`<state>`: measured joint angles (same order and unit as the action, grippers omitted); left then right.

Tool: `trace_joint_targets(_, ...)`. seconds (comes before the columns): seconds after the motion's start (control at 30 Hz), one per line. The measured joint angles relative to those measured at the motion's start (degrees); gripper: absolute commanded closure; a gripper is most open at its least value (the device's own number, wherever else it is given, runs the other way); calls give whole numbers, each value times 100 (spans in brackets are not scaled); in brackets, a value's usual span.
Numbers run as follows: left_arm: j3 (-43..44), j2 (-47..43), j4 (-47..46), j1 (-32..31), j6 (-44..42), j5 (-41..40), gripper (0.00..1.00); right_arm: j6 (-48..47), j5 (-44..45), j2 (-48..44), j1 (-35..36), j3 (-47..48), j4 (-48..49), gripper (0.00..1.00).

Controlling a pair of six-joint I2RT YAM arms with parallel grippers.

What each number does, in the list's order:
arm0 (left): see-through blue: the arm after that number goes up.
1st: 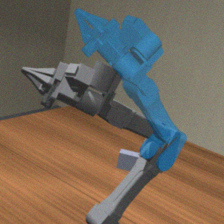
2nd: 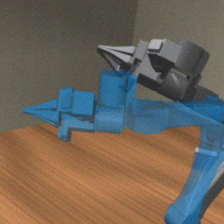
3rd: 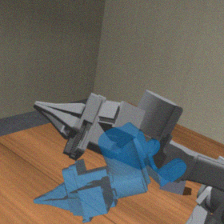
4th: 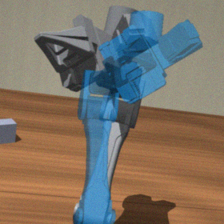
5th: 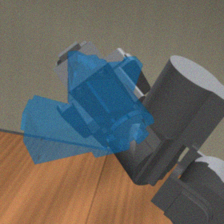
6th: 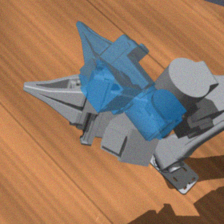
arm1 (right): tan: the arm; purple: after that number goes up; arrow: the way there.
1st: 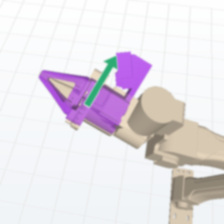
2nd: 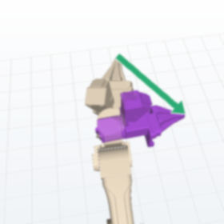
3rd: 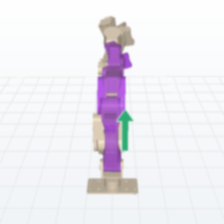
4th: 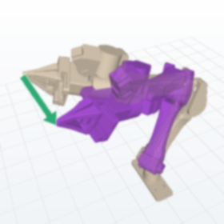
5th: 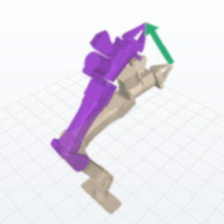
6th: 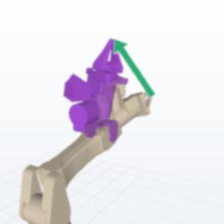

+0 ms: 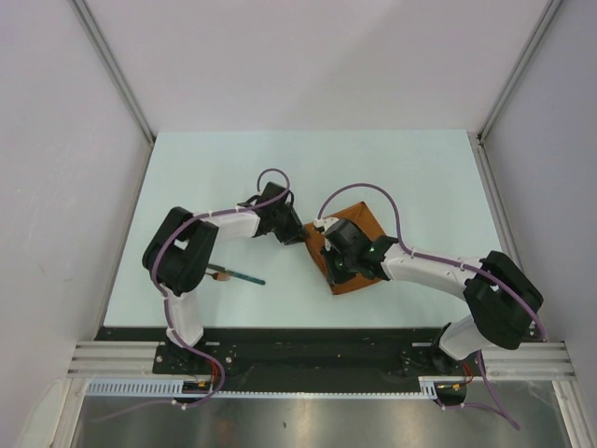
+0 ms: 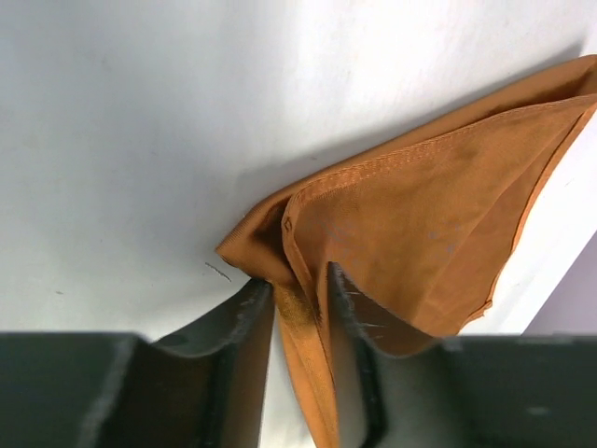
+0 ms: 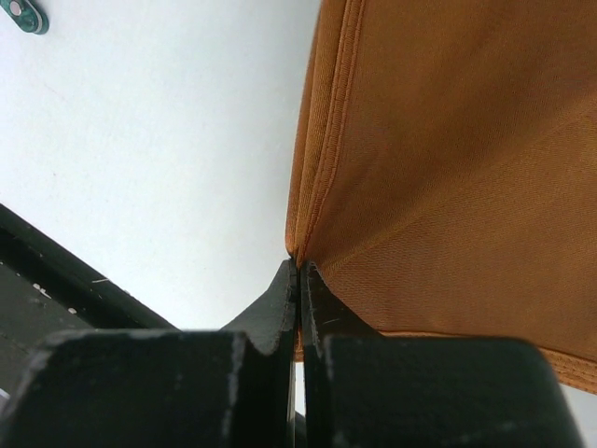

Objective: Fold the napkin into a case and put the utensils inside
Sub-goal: Pick up the upper triangle-folded napkin from the center of the board.

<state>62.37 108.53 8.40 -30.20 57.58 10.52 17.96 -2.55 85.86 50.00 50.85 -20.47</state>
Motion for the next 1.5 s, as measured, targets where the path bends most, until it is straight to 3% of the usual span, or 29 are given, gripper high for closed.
trace_joint_targets(0.07, 28, 33, 2, 0, -31, -4, 76, 0, 0, 0, 0, 0, 17, 100)
trace_joint_targets(0.2, 26, 35, 39, 0, -144, -101, 100, -2, 0, 0, 0, 0, 57, 100)
trace_joint_targets(0.5, -57, -286, 275, 37, -684, -280, 100, -2, 4, -4, 81, 0, 114, 100)
trace_joint_targets(1.03, -164, -1051, 424, 264, -977, 179, 100, 256, -35, -9, 361, 212, 98, 100)
trace_joint_targets(1.27, -278, -2194, 861, 890, -1075, 442, 100, 542, -223, 382, 828, 1189, 210, 100)
trace_joint_targets(1.5, -260, -3606, 1650, 2009, -1379, 586, 100, 791, -564, 1021, 1294, 2774, 367, 100)
